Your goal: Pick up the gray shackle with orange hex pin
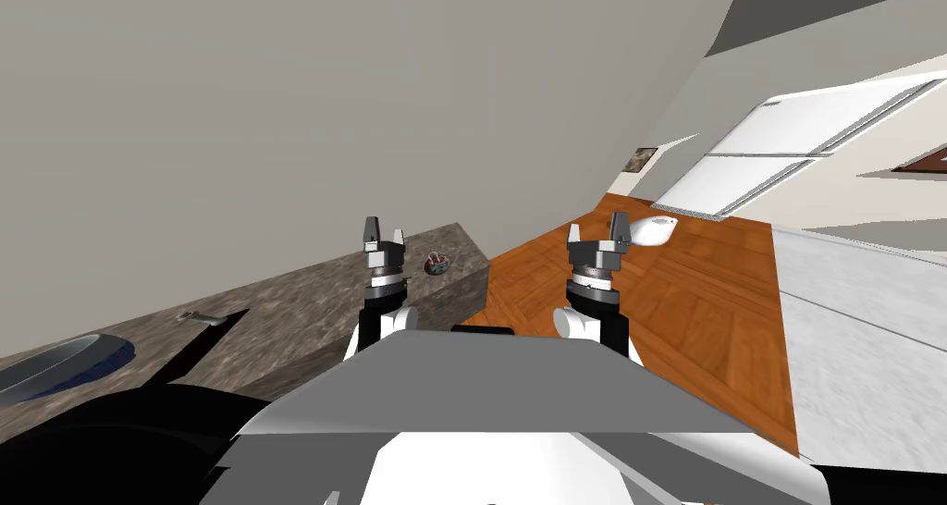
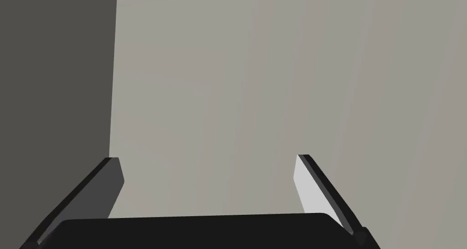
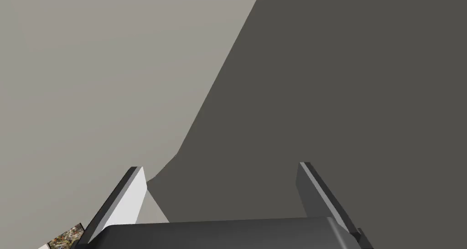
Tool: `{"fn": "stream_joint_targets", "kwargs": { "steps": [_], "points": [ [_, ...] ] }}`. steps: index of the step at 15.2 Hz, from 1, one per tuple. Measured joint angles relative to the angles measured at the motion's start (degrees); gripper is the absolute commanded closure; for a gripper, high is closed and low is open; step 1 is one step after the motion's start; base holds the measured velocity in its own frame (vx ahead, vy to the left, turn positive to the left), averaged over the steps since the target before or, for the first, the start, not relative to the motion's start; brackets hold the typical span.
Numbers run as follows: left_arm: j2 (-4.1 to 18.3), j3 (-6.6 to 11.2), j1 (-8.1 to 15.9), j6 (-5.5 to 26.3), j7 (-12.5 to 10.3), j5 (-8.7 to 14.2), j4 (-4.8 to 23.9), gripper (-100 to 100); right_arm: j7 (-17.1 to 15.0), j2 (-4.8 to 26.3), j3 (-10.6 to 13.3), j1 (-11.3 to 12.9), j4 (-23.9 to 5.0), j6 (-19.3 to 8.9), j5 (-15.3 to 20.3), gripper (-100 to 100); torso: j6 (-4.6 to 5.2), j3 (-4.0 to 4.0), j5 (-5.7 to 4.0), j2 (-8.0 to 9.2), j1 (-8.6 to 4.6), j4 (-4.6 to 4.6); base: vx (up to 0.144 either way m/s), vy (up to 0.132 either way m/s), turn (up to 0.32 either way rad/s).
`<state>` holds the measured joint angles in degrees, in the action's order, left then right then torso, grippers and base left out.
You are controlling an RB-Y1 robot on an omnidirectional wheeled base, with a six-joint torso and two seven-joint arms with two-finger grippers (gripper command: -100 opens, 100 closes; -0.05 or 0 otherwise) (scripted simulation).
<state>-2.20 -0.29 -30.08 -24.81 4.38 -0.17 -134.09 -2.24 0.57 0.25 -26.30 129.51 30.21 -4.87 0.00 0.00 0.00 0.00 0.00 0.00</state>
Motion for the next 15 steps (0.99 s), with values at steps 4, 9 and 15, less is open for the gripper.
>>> {"fn": "stream_joint_targets", "kwargs": {
  "steps": [4,9,15],
  "points": [
    [3.69,0.01,0.27,0.65,-0.08,0.34,0.33,-100,0.0,0.0,0.0,0.01,0.0,0.0,0.0,0,0.01,0.09,0.0,0.15,0.01,0.03,-0.039,-0.001,-0.051],
    [8.74,0.25,1.1,2.0,-0.37,1.24,1.49,-100,0.0,0.0,0.0,0.01,0.0,0.0,0.0,0,0.02,0.1,0.03,0.18,0.13,0.04,-0.04,0.022,-0.079],
    [15.38,0.83,2.81,5.44,-1.14,3.18,3.41,-100,0.0,0.01,0.0,0.01,0.0,0.0,0.0,0,0.01,0.12,0.05,0.22,0.24,0.05,-0.051,0.041,-0.138]
  ]
}}
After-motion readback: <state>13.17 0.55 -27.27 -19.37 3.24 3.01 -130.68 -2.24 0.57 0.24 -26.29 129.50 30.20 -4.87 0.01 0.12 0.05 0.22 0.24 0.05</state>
